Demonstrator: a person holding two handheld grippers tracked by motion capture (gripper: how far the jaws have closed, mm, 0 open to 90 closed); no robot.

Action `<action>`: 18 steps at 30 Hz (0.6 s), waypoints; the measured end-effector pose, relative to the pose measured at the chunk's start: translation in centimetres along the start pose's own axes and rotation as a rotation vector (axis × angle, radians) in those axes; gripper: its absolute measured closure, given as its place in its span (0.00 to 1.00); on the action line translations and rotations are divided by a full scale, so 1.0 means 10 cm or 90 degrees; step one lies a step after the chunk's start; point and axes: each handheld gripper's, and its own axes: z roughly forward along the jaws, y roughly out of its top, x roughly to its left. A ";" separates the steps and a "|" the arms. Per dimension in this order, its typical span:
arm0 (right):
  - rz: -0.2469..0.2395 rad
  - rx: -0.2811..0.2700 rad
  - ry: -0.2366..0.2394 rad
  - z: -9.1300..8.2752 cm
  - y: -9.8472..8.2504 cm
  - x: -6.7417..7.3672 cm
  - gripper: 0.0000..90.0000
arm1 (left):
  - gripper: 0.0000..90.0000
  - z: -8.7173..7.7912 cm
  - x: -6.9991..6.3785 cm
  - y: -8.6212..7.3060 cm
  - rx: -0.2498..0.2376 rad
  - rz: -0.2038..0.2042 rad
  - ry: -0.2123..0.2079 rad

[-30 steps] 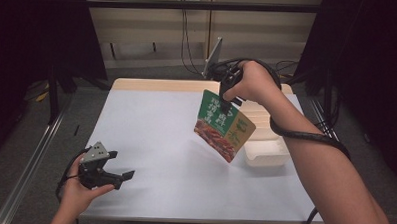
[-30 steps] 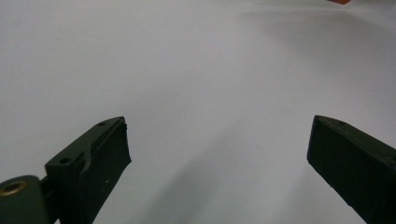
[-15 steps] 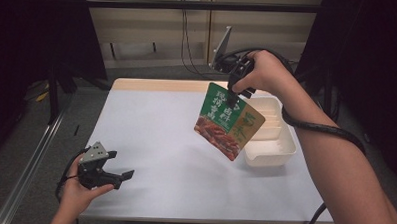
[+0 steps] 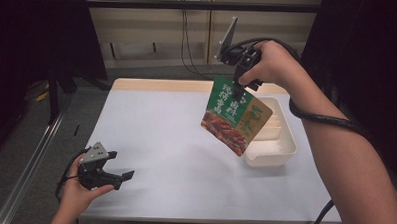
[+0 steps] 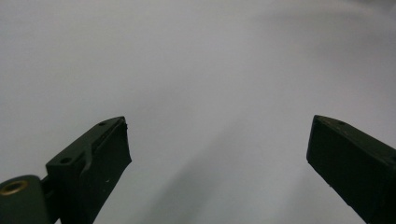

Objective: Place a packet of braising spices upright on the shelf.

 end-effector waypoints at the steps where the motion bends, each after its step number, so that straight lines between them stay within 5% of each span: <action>1: -0.009 -0.004 0.000 -0.03 -0.01 -0.02 1.00 | 0.07 0.00 0.00 0.00 0.001 0.000 -0.002; 18: -0.009 -0.008 -0.008 -0.12 -0.12 -0.18 1.00 | 0.07 0.02 0.00 0.00 0.005 0.009 -0.008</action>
